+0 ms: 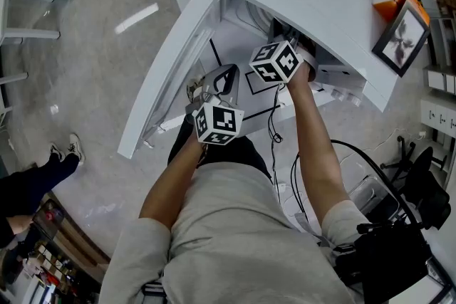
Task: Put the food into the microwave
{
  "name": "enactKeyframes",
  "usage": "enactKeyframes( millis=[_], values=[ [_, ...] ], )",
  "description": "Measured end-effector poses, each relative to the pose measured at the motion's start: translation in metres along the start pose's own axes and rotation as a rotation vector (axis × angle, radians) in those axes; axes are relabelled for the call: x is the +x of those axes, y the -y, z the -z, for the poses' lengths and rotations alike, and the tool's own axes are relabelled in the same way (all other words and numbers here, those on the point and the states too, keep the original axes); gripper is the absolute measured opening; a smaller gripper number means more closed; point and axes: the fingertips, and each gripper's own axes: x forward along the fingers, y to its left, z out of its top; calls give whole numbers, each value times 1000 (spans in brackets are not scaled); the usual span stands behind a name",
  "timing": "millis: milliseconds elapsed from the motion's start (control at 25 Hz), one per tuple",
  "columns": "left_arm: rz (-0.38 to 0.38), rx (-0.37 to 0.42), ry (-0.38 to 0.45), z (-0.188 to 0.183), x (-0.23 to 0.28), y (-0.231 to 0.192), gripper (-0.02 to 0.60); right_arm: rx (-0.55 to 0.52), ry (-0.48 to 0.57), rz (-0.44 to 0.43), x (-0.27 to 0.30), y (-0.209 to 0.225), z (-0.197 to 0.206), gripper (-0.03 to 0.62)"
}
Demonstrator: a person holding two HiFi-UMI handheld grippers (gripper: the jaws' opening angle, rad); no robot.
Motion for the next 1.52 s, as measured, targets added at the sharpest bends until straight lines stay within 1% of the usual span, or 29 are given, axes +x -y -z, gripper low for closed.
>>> enactKeyframes(
  millis=[80,160,240,440,640,720,880,920,960,1000,1040,1160,1320,1440,1520],
  values=[
    [1,3,0,-1,0,0,8,70,18,-48,-4,0,-3,119],
    [3,2,1,-2,0,2,8,128,44,-85,-8,-1,-7,135],
    [5,-6,1,-1,1,3,8,158,67,-100,-12,-3,-9,144],
    [8,-38,17,-5,1,2,8,165,138,-49,-35,1,-15,144],
    [17,-52,35,-10,-1,5,8,174,168,-26,-63,-4,-9,144],
    [22,-62,46,-13,-3,7,8,188,203,-11,-78,-6,-11,144],
    [30,-101,90,-22,-11,8,8,194,293,51,-113,-12,-16,143],
    [30,-112,104,-25,-14,7,8,217,314,56,-121,-12,-17,137],
    [30,-119,118,-29,-16,7,8,254,335,52,-128,-12,-16,109],
    [32,-122,134,-33,-18,6,8,297,355,42,-134,-12,-15,50],
    [36,-120,150,-39,-21,5,8,338,371,29,-138,-13,-14,31],
    [49,-112,184,-50,-26,8,8,422,412,-17,-149,-18,-8,14],
    [66,-134,234,-62,-34,13,8,535,500,-62,-165,-18,-7,12],
    [75,-151,304,-79,-44,15,8,610,593,-81,-187,-11,-12,12],
    [79,-149,355,-90,-52,17,8,627,650,-67,-204,-4,-17,12]
  ],
)
